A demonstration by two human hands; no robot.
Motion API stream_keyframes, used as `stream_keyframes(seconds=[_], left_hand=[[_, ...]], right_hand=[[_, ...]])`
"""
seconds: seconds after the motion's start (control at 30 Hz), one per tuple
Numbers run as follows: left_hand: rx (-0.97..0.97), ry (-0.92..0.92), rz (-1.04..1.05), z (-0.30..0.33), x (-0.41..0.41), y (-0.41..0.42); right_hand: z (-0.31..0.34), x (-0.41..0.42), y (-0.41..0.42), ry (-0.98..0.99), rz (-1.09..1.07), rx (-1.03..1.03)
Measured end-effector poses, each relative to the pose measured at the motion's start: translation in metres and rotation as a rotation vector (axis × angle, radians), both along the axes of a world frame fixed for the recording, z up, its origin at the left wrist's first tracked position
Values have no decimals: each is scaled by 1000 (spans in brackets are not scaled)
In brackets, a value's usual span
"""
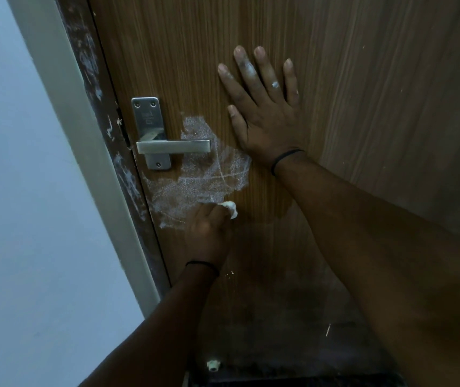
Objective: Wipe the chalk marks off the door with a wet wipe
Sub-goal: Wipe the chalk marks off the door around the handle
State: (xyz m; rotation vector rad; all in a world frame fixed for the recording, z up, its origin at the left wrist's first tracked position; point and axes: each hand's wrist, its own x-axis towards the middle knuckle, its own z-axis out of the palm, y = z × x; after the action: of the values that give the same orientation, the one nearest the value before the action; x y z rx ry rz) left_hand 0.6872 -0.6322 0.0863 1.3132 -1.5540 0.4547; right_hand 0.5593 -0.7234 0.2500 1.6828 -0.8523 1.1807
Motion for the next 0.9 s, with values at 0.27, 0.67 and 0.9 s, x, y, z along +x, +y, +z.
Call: stream_keyframes(seconds=[0.27,0.67,0.9], left_hand=[[-148,-121,-20,48,-9,-13],[-151,-186,-41,84,-16,-13],[-129,-357,-69,78,-8,-15]], right_hand=[[-1,-1,-2,-11,18,-21],[7,-9,-3,9,95,-2],[7,-12,-5,26,87,-14]])
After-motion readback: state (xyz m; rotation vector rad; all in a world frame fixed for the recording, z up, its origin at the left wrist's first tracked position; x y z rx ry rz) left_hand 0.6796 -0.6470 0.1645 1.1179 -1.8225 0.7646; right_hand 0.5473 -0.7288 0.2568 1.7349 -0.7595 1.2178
